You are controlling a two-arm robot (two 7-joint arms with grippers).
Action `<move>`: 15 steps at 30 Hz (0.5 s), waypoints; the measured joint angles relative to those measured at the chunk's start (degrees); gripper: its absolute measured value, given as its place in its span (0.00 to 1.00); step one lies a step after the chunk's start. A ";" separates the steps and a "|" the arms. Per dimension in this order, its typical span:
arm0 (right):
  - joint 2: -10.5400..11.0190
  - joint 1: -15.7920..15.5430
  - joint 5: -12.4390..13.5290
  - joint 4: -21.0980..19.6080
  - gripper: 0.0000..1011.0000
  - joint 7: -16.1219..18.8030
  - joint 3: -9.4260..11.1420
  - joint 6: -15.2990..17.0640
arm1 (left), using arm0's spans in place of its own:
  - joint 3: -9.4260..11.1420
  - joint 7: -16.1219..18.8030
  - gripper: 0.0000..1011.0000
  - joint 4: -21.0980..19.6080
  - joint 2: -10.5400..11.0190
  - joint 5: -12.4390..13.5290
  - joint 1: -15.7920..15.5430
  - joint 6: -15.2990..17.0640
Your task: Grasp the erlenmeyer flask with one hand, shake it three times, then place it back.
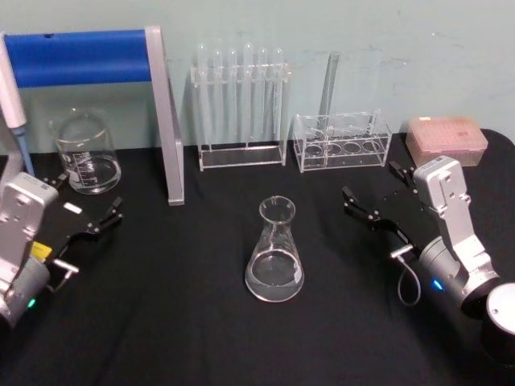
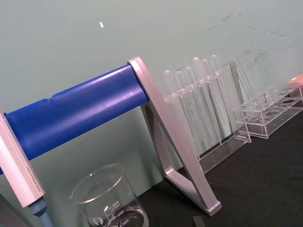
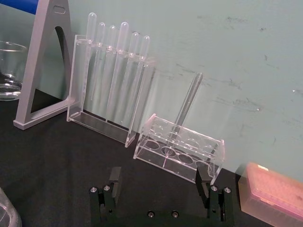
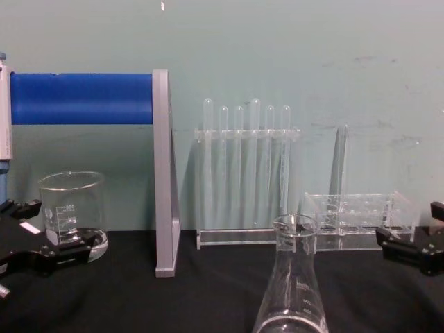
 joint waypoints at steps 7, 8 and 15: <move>0.08 0.00 0.20 -0.11 0.99 0.06 0.01 0.03 | 0.00 0.00 0.99 0.00 0.00 0.00 0.00 0.00; 0.09 -0.01 0.22 -0.12 0.99 0.06 0.02 0.03 | -0.01 0.00 0.99 0.00 0.00 0.00 0.00 0.00; 0.12 -0.03 0.38 -0.19 0.99 0.10 0.02 0.06 | 0.00 0.00 0.99 0.00 0.00 0.00 0.00 0.00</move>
